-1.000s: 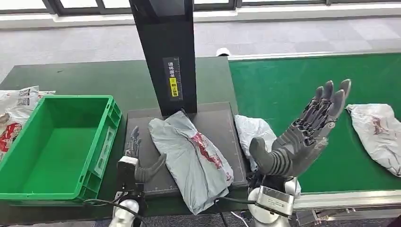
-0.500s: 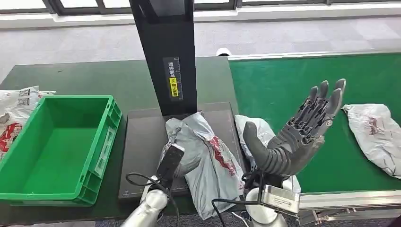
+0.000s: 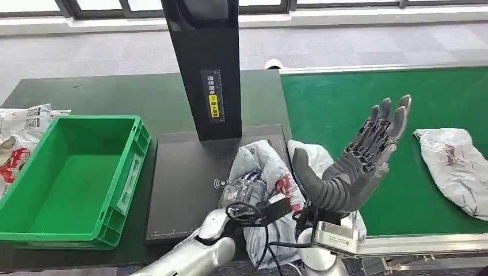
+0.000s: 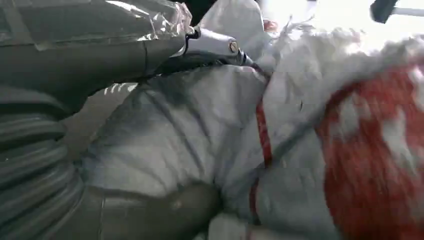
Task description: Moved the parcel from conveyor to table for the left to box.
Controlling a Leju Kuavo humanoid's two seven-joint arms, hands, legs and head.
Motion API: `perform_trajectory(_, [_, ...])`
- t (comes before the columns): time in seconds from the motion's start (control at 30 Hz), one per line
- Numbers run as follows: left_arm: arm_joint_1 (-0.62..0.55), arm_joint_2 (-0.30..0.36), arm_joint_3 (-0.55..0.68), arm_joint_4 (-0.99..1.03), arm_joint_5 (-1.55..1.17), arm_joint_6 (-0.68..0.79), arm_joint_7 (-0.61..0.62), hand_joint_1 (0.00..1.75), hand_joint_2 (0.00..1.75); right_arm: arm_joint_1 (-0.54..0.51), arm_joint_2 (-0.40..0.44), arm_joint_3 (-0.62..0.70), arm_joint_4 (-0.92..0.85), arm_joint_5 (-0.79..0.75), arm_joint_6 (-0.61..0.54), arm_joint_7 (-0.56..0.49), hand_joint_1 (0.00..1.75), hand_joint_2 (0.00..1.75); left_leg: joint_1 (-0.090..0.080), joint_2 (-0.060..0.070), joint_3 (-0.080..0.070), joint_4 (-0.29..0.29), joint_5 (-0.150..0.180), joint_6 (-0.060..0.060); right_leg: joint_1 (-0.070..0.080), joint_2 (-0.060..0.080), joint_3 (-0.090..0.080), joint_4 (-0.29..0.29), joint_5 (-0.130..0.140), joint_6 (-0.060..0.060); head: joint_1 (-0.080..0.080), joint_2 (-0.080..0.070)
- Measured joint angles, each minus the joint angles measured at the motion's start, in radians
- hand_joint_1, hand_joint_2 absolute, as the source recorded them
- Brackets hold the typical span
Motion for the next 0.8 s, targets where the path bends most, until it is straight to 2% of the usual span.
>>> perform_trajectory(0.03, [-0.011, 0.000, -0.033, 0.008, -0.017, -0.003, 0.020, 1.75, 1.75, 0.000, 0.000, 0.000, 0.000, -0.001, 0.000, 0.000, 0.00, 1.75, 0.000, 0.000, -0.003, 0.000, -0.001, 0.001, 0.000, 0.000, 0.003, 0.000, -0.001, 0.001, 0.000, 0.000])
perform_trajectory(0.1, [-0.030, 0.000, -0.084, 0.026, -0.045, -0.017, 0.057, 1.69, 1.75, 0.000, 0.000, 0.000, 0.002, -0.003, 0.000, 0.000, 0.00, 1.75, 0.000, 0.001, 0.002, 0.000, -0.005, 0.002, 0.000, 0.000, 0.008, -0.001, -0.005, 0.001, 0.000, 0.000])
perform_trajectory(0.2, [-0.051, 0.000, -0.141, 0.049, -0.059, -0.024, 0.071, 1.75, 1.75, 0.000, 0.000, 0.000, 0.004, -0.007, 0.000, 0.000, 0.00, 1.75, 0.000, 0.001, 0.006, 0.000, -0.005, 0.002, 0.000, 0.000, 0.013, -0.001, -0.006, 0.002, 0.000, 0.000])
perform_trajectory(0.63, [-0.088, -0.002, -0.217, 0.098, -0.136, -0.105, 0.115, 1.75, 1.75, 0.000, 0.000, 0.000, 0.005, -0.008, 0.000, 0.000, 0.00, 1.75, 0.000, 0.001, 0.011, 0.000, -0.006, 0.001, 0.000, 0.001, 0.016, -0.001, -0.006, 0.002, 0.000, 0.000])
perform_trajectory(0.73, [-0.086, -0.003, -0.218, 0.104, -0.135, -0.020, 0.103, 1.75, 1.75, 0.001, 0.000, 0.000, 0.005, -0.001, 0.000, 0.000, 0.00, 1.75, 0.000, 0.001, 0.011, 0.000, -0.006, 0.000, 0.000, 0.002, 0.016, -0.001, -0.006, 0.002, 0.000, 0.000])
perform_trajectory(0.8, [-0.073, -0.001, -0.211, 0.109, -0.112, 0.124, 0.058, 1.75, 1.75, 0.004, 0.000, 0.000, 0.005, 0.005, 0.000, 0.000, 0.00, 1.75, 0.000, 0.002, 0.011, 0.000, -0.006, 0.000, 0.000, 0.002, 0.015, -0.001, -0.006, 0.002, 0.000, 0.000])
